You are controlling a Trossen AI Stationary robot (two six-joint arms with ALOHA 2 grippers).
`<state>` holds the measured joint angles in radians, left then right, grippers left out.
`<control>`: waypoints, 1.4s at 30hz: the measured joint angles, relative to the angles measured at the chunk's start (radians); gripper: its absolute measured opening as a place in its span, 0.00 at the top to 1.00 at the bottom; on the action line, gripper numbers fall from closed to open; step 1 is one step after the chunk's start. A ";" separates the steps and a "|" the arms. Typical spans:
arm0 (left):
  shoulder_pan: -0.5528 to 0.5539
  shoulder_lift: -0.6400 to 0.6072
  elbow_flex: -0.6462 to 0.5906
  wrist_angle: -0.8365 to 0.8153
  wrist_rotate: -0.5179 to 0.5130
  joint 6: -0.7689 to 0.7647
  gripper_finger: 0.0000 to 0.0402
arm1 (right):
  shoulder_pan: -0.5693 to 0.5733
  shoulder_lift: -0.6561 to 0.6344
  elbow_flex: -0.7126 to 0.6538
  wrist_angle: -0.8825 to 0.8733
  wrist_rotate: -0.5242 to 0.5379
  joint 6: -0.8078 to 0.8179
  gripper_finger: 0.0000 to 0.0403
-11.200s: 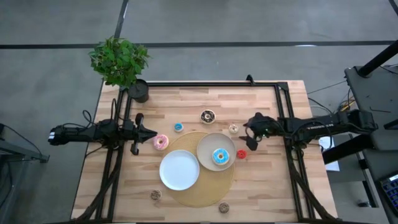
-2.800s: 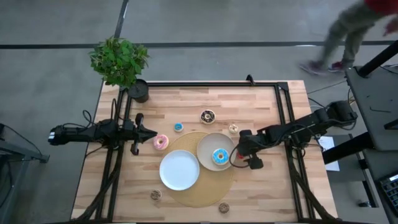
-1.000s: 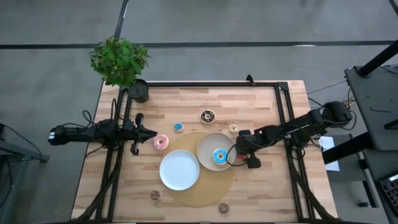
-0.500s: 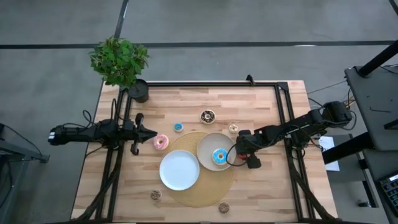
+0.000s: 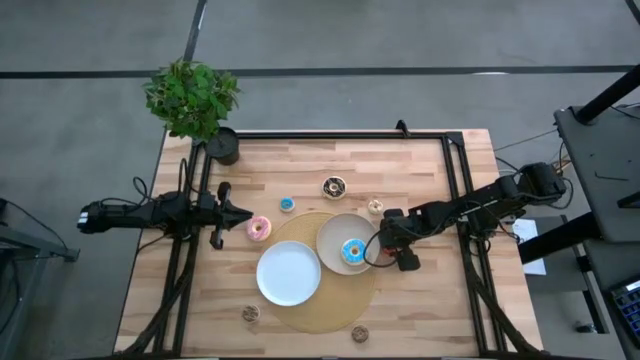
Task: Pick & Place donuts
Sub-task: Put the small red donut on the white plate
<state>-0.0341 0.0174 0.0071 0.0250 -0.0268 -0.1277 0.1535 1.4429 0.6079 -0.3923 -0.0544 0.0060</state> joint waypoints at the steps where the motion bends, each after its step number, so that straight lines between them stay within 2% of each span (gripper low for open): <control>1: 0.000 0.000 0.000 0.000 0.000 0.000 1.00 | 0.000 0.000 0.000 0.000 0.000 -0.004 0.42; 17: 0.000 0.000 0.000 0.000 0.000 0.000 1.00 | 0.000 -0.011 0.003 -0.007 0.000 -0.007 0.43; 30: 0.000 0.000 0.000 0.000 0.000 0.000 1.00 | 0.000 -0.116 0.015 -0.086 0.001 -0.007 0.43; 35: 0.000 0.000 0.000 0.000 0.000 0.000 1.00 | -0.013 -0.171 0.059 -0.159 0.002 -0.007 0.43; 42: 0.000 0.000 0.000 0.000 0.000 0.000 1.00 | -0.044 -0.174 0.164 -0.218 0.005 -0.047 0.43</control>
<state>-0.0345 0.0177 0.0074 0.0250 -0.0266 -0.1277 0.1096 1.2685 0.7718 -0.6103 -0.0494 -0.0408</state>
